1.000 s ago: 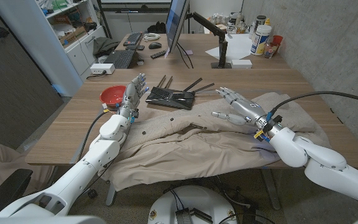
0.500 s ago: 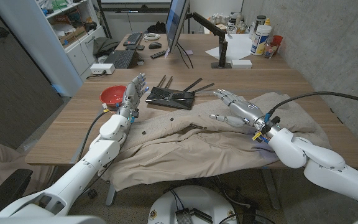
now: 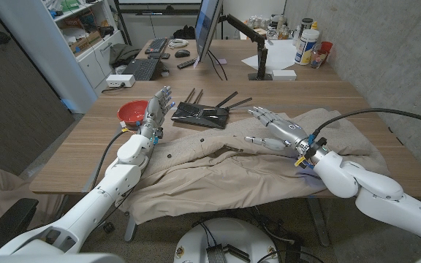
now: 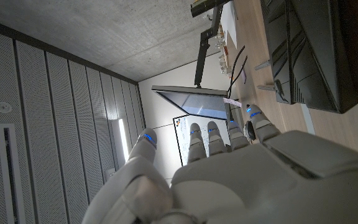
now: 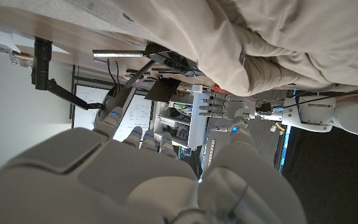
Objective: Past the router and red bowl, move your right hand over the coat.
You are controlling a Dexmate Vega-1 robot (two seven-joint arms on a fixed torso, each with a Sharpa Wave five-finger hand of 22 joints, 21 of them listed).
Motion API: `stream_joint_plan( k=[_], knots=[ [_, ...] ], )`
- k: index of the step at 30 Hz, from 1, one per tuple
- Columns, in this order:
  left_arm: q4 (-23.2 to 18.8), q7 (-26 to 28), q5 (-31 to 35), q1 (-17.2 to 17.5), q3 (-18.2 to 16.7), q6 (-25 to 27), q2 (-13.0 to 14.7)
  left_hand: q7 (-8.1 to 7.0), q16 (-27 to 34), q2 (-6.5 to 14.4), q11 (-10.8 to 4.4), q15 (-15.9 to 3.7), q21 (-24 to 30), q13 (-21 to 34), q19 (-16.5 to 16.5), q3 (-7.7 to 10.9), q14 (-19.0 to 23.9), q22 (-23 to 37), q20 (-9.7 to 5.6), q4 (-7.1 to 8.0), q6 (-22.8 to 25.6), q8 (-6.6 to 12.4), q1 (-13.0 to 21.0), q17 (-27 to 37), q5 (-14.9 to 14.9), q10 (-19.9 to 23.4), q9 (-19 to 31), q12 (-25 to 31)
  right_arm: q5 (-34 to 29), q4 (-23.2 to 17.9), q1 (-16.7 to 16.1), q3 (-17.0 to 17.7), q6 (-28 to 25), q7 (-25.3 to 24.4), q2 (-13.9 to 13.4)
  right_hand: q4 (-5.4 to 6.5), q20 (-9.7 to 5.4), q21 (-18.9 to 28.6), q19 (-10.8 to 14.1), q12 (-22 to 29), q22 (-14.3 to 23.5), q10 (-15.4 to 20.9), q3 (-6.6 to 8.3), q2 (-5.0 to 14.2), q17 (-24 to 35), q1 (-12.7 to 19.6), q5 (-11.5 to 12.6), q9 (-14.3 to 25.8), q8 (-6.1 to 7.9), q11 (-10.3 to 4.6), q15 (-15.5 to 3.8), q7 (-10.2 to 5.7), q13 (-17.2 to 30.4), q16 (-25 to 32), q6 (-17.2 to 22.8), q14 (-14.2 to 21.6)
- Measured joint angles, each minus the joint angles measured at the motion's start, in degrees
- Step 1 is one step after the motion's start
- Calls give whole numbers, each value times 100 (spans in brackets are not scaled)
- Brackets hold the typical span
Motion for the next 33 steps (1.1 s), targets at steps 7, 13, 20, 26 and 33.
stream_joint_plan(
  k=[7, 13, 20, 26, 33],
  knots=[
    [-1, -4, -12, 3, -8, -3, 0, 0, 0, 0, 0, 0, -22, 0, 0, 0, 0, 0, 0, 0, 0, 0, 0, 0, 0, 0, 0, 0, -52, 5, 33, -62, -9, 21, 12, 0, 0, 0, 0, 14, 0, 0, 0, 46, 0, -46, 0, 0, 0, 0, 0, 0, 0, 45, 0, 0],
    [-1, -10, -16, 2, -9, -3, -1, 0, 0, 0, 0, 0, -22, 0, 0, 0, 0, 0, 0, 0, 0, 0, 0, 0, 0, 0, 0, 0, -103, -8, 61, -112, -56, 68, 12, 2, -32, 0, -32, 44, 0, 0, -1, 46, 0, -46, 0, 0, 0, 0, 21, 0, 0, 45, 0, 21],
    [-1, -11, -17, 1, -8, -3, -2, 0, 0, 0, 0, 0, -43, 1, 0, 0, 0, 0, 0, 0, 0, 0, 0, 0, 0, 0, 0, 0, -164, -45, 99, -162, -111, 147, 7, 17, -32, 0, -32, 44, 0, 0, -17, 45, 0, -46, 0, 0, 0, 0, 21, 0, 0, 45, 0, 21],
    [-1, -11, -16, -5, -1, 13, -2, -11, 0, 0, 0, 0, -65, 1, 0, 0, 0, 0, 0, 0, 11, 0, 0, 0, 0, 0, 0, 0, -206, -63, 130, -203, -156, 199, 1, 17, -32, 0, -31, 44, 0, 0, -17, 45, 0, -45, 0, 0, 0, 0, 20, 0, 0, 45, 0, 21],
    [7, -11, -10, -8, 5, 23, -3, -11, 0, 0, 0, 0, -65, 1, 0, 0, 0, 0, 0, 0, 11, 0, 0, 0, 0, 0, 0, 0, -277, -76, 164, -257, -205, 257, -12, 17, -31, 0, -31, 44, 0, -8, -17, 45, -1, -45, 0, 0, 0, 8, 20, 0, 0, 45, 1, 21]
  ],
)
